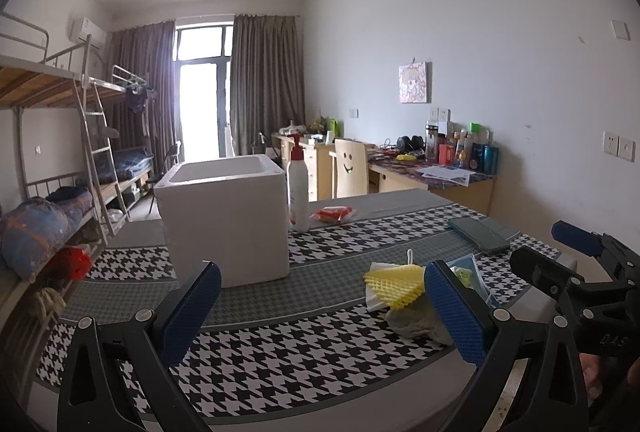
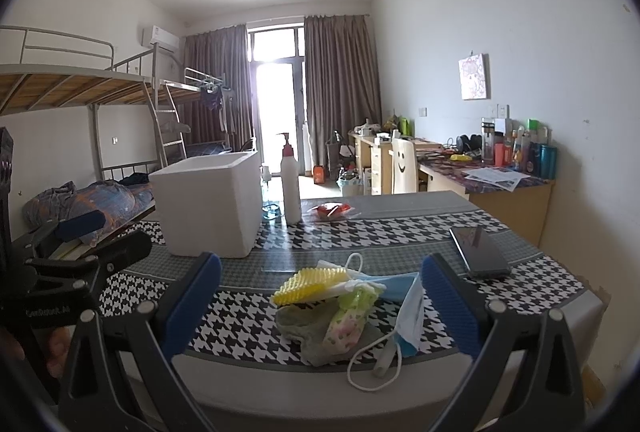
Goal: Organize soft objects
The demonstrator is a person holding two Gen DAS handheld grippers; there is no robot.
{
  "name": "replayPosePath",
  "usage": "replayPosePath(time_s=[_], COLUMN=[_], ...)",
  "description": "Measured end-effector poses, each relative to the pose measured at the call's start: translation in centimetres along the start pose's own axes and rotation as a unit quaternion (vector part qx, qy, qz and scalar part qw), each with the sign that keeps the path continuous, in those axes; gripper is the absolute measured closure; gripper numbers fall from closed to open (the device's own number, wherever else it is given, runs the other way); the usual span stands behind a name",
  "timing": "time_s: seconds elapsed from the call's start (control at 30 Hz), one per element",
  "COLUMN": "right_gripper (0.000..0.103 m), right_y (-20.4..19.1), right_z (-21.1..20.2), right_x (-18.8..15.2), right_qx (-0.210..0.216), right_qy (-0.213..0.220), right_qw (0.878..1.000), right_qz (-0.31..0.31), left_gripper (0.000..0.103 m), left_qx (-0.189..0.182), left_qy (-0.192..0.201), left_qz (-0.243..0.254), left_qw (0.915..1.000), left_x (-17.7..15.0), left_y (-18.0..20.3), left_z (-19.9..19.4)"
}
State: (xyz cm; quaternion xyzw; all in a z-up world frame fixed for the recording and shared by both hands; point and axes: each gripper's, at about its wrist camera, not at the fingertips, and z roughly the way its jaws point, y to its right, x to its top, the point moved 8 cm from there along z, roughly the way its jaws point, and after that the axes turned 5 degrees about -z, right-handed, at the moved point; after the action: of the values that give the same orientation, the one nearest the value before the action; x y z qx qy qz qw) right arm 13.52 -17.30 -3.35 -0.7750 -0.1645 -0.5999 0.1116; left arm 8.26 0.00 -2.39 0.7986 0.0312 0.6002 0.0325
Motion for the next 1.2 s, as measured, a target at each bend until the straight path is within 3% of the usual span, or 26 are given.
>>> replayPosePath(time_s=[0.77,1.2], right_gripper=[0.001,0.001], right_y=[0.6,1.8], right_z=[1.5,3.4], right_x=[0.2,0.0], right_qx=[0.001,-0.010], right_qy=[-0.012,-0.035], right_qw=[1.000,0.999], right_qz=[0.002,0.004], left_gripper=[0.001,0.001], left_qx=[-0.011,-0.035], left_qy=[-0.015,-0.058], left_qz=[0.001,0.006], left_qw=[0.9998,0.9977], left_x=[0.1,-0.7], left_y=[0.2,1.1], left_z=[2.2,5.6])
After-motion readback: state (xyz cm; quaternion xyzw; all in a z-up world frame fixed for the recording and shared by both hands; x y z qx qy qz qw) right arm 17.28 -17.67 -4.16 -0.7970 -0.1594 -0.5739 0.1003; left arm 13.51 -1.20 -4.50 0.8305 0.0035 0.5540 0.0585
